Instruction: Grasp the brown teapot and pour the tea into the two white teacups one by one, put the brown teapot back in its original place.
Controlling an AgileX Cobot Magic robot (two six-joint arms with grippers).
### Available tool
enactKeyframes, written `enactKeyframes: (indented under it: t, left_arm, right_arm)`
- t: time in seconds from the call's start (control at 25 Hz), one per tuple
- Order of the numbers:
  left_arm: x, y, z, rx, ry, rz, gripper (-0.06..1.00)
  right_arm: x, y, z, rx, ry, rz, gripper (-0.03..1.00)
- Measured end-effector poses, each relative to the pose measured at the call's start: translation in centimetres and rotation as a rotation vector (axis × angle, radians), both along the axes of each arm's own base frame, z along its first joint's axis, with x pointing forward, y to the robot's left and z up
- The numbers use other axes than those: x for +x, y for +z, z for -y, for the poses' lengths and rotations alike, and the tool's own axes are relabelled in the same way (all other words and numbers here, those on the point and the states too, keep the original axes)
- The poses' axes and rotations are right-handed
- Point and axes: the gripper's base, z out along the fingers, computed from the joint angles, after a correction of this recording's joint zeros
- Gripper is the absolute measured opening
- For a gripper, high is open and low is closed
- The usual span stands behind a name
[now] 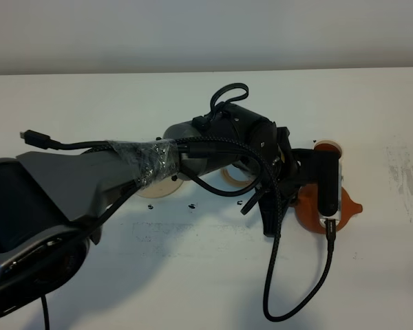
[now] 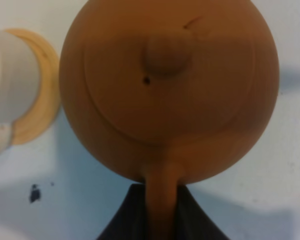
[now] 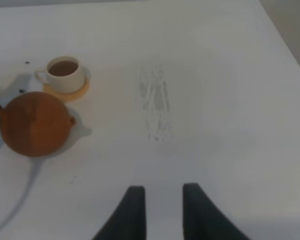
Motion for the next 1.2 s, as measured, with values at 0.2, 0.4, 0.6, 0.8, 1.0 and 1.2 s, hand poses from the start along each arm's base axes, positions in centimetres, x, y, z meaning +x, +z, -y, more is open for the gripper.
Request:
enactKeyframes:
  t: [0.2, 0.4, 0.6, 0.8, 1.0, 1.2]
  left_arm:
    - [0.1, 0.1, 0.0, -0.006, 0.006, -0.004, 0.08]
    - [-0.1, 1.6, -0.3, 0.004, -0.002, 0.004, 0.08]
    - [-0.1, 4.3, -1.0, 0.004, 0.011, 0.038, 0.08]
    - [1.1, 7.2, -3.1, -0.004, 0.054, 0.082, 0.08]
    - [2.3, 9.3, -5.6, 0.022, 0.101, 0.102, 0.08]
    - [2.7, 10.9, -9.1, 0.010, 0.164, 0.150, 0.08]
  right_arm:
    - [0.0, 0.0, 0.0, 0.000, 0.000, 0.000, 0.21]
    - [0.0, 0.0, 0.0, 0.000, 0.000, 0.000, 0.21]
    - [0.0, 0.0, 0.0, 0.000, 0.000, 0.000, 0.21]
    - [0.0, 0.0, 0.0, 0.000, 0.000, 0.000, 0.21]
    - [0.0, 0.0, 0.0, 0.000, 0.000, 0.000, 0.21]
    - [0.0, 0.0, 0.0, 0.000, 0.000, 0.000, 0.21]
